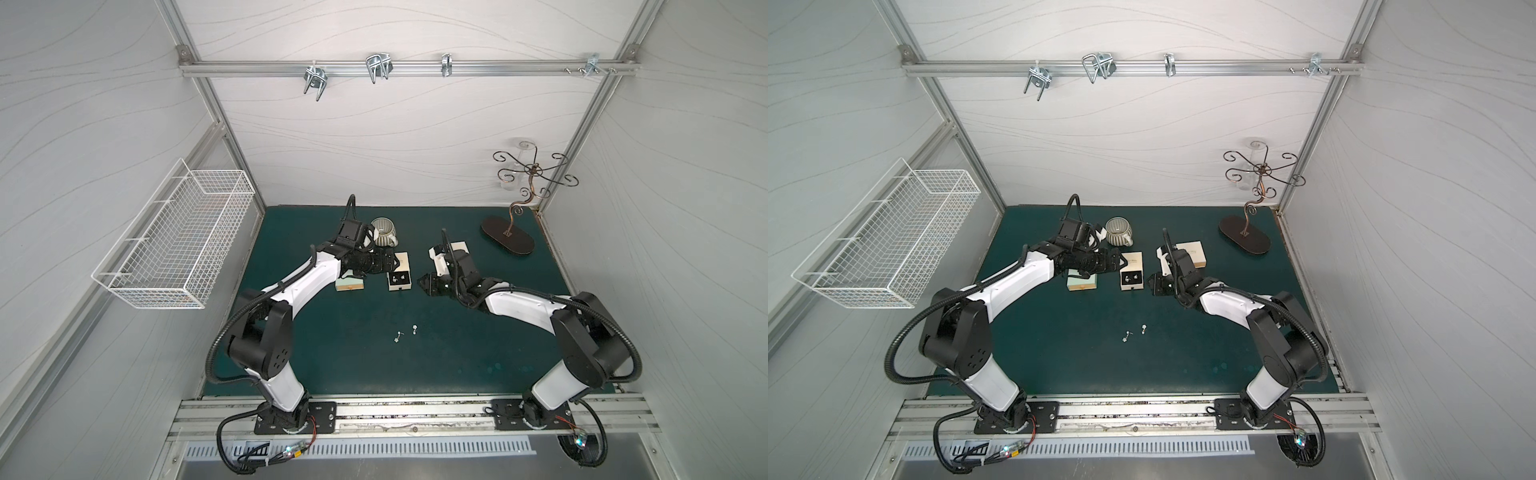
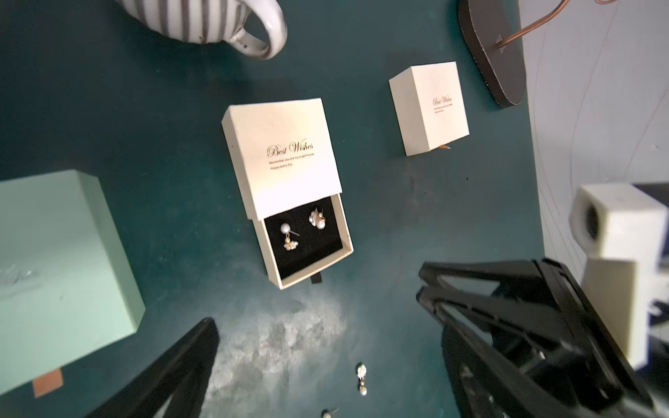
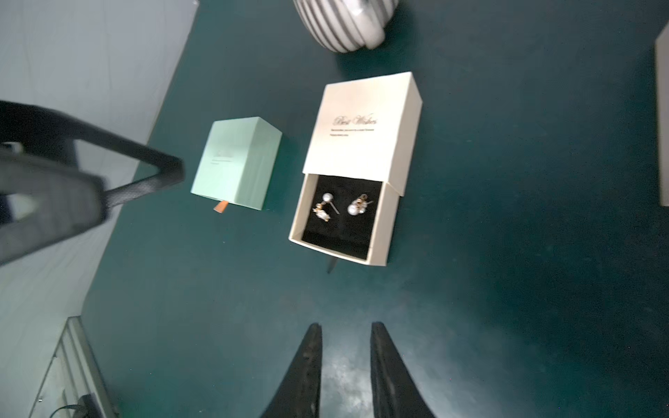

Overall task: Place the earrings into the drawer-style jewelry box
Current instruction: Close the drawer of the jewelry box.

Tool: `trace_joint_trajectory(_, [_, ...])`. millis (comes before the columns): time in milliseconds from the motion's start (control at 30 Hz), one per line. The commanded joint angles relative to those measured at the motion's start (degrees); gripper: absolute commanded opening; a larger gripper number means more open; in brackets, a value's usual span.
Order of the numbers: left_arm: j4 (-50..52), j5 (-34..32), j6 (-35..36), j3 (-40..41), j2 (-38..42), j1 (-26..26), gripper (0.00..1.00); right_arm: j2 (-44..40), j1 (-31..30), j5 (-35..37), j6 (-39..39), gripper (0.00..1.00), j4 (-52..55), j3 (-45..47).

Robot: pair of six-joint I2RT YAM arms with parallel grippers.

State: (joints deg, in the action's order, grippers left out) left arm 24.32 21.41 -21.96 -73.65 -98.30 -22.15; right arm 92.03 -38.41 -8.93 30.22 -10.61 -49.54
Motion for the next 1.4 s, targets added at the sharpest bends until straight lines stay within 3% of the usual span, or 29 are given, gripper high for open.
trace_joint_trajectory(0, [2.88, -1.89, 2.78, -5.67, -4.16, 0.14, 0.99, 1.37, -1.95, 1.98, 5.38, 0.26, -8.76, 1.08])
trace_joint_trajectory(633, [13.78, -14.81, 6.3, -25.69, -23.93, 0.09, 0.94, 7.3, -3.44, 2.04, 11.31, 0.25, -16.88, 2.8])
trace_joint_trajectory(1367, [16.99, -21.27, 6.84, -34.19, -32.02, 0.03, 0.94, 14.41, -5.31, 0.75, 16.47, 0.24, -22.11, 2.43])
